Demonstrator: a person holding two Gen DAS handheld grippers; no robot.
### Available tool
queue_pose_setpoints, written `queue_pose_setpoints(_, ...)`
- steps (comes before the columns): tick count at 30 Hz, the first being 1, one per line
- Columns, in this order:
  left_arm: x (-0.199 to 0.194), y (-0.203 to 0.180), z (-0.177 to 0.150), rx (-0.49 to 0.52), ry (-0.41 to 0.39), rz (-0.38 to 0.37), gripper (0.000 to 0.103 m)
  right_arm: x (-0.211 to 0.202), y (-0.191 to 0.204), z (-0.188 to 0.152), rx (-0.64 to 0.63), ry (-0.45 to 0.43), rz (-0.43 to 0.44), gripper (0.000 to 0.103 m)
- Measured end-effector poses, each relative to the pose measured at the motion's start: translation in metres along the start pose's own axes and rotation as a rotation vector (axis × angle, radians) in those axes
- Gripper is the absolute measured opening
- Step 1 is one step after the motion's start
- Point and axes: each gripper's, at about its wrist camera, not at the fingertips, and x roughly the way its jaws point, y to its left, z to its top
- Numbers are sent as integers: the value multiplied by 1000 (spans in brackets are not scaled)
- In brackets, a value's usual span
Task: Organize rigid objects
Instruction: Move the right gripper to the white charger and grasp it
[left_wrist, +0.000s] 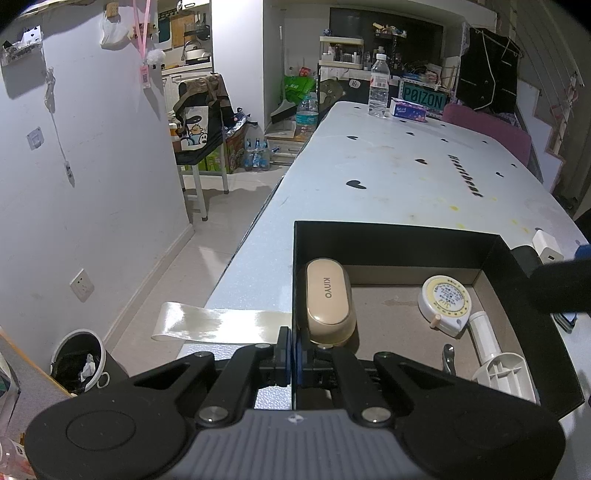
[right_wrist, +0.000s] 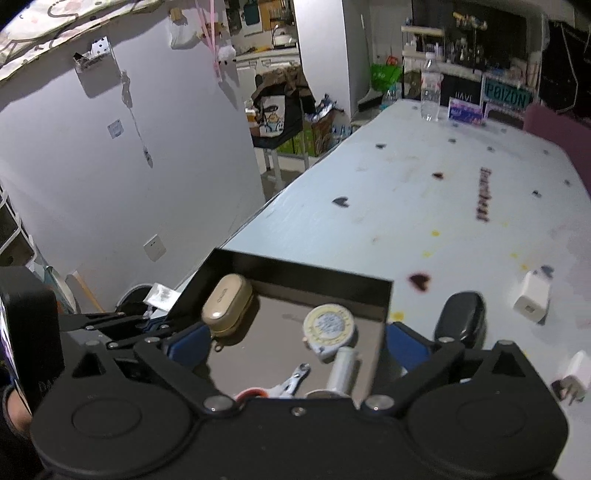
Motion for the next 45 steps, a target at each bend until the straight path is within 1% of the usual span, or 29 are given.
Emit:
queue_pose_setpoints(3,0,2,-1,-1,0,0,2,-6,-12,2,-5,-46,-15,103)
queue_pose_setpoints(6,0,2,0,-1,0,-1,2,-11,-33,5,22,-97,-51,103)
queue_pose_setpoints(8,0,2,0,-1,0,-1,2,-13,-48,7,43,-129,-88,103)
queue_pose_setpoints(10,0,2,0,-1,0,-1,2,-13,-68,9,68,-149,-145,103)
queue_pose_setpoints(15,0,2,0,-1,0,-1,2,-9,-131,9,209,-158,-259,103)
queue_pose_setpoints(18,0,1,0,-1,0,-1,2,-9,-167,4,297,-150,-325,103)
queue_pose_setpoints(21,0,2,0,-1,0,-1,2,-7,-201,-6,378,-122,-414,103)
queue_pose_setpoints(23,0,1,0,-1,0,-1,2,-4,-224,-14,451,-72,-455,103)
queue_pose_setpoints(25,0,2,0,-1,0,-1,2,-1,-245,-23,539,-23,-474,102)
queue_pose_setpoints(26,0,2,0,-1,0,-1,2,1,-252,-27,575,-4,-488,95)
queue_pose_setpoints(28,0,2,0,-1,1,0,2,4,-263,-34,618,29,-512,86)
queue_pose_setpoints(30,0,2,0,-2,0,-2,2,9,-271,-40,647,57,-525,83)
queue_pose_setpoints(32,0,2,0,-1,0,-1,2,14,-277,-47,681,87,-525,74)
queue_pose_setpoints(35,0,2,0,-1,0,-1,2,22,-282,-53,716,127,-504,62)
queue_pose_setpoints(36,0,2,0,-2,0,-2,2,24,-283,-54,720,137,-498,61)
queue_pose_setpoints(38,0,2,0,-1,0,0,2,28,-283,-56,721,155,-493,54)
queue_pose_setpoints(42,0,1,0,-2,1,-1,2,33,-281,-54,690,170,-504,50)
queue_pose_setpoints(44,0,2,0,-1,0,-1,2,34,-281,-54,681,183,-516,45)
queue_pose_setpoints(45,0,2,0,-1,1,-1,2,36,-282,-54,679,192,-516,45)
